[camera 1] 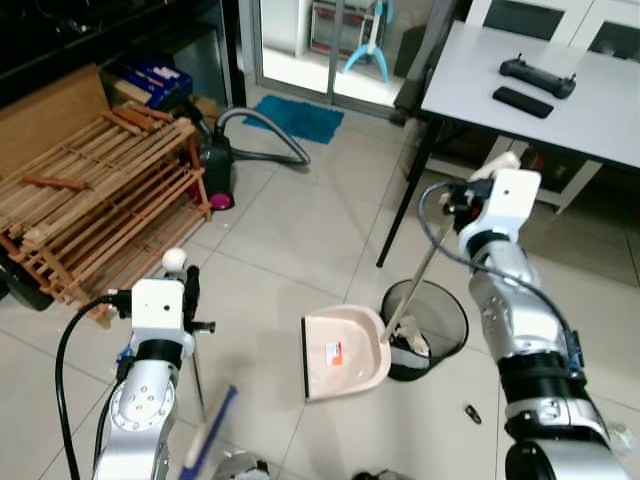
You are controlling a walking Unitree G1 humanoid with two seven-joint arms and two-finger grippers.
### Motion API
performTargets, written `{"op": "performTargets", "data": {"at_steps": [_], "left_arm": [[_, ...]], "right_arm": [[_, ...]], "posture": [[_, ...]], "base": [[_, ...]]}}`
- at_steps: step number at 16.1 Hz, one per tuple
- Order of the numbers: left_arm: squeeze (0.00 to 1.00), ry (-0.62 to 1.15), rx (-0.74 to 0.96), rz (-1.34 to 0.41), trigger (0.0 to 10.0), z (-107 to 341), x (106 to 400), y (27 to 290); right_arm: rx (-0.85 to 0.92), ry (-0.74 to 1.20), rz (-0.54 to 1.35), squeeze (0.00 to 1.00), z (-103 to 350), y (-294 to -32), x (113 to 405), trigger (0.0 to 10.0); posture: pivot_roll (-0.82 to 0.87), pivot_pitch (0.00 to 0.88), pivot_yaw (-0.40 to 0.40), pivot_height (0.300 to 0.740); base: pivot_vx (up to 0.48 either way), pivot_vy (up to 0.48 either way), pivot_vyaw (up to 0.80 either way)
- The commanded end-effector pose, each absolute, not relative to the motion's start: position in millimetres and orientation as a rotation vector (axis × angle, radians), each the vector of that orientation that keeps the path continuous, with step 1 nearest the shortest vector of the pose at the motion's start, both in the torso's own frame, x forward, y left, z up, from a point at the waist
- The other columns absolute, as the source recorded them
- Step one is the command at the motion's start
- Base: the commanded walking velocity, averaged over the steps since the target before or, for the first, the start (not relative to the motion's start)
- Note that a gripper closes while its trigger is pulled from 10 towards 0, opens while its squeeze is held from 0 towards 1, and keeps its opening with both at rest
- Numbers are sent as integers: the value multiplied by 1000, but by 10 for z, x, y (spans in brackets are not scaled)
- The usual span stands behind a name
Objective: Sweep floor
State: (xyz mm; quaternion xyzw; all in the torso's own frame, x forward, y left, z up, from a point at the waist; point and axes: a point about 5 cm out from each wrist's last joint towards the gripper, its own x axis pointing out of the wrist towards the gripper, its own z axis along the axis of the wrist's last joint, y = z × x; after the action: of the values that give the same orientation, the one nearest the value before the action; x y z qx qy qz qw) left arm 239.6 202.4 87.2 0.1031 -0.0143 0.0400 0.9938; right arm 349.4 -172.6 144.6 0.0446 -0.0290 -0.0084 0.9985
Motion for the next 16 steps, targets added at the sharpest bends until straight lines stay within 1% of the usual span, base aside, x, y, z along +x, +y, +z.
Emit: {"op": "performTargets", "data": {"at_steps": [1,2,5,9,12,16], "left_arm": [[0,-55,220,86,10000,899,2392,2007],[0,-58,226,85,10000,894,2383,2002],[0,-94,232,87,10000,954,2336,1974],[0,-180,285,108,10000,1140,2368,1982],[0,-195,293,130,10000,1206,2412,2053],[0,-215,323,168,10000,1305,2484,2196]], "right_arm": [[66,-98,-7,0,1447,-1724,3479,10000],[64,-93,-1,0,1426,-1713,3475,10000],[85,-75,15,0,1341,-1683,3462,10000],[74,-49,10,0,1202,-1680,3444,10000],[78,-28,-11,0,1142,-1702,3449,10000],[73,-5,1,0,1063,-1664,3455,10000]], "posture": [[128,124,-71,740],[127,126,-71,740],[129,134,-77,740],[140,139,-78,740],[139,139,-78,740],[143,142,-81,740]], "base": [[0,0,0],[0,0,0],[0,322,0],[0,452,0],[0,476,0],[0,477,-659]]}}
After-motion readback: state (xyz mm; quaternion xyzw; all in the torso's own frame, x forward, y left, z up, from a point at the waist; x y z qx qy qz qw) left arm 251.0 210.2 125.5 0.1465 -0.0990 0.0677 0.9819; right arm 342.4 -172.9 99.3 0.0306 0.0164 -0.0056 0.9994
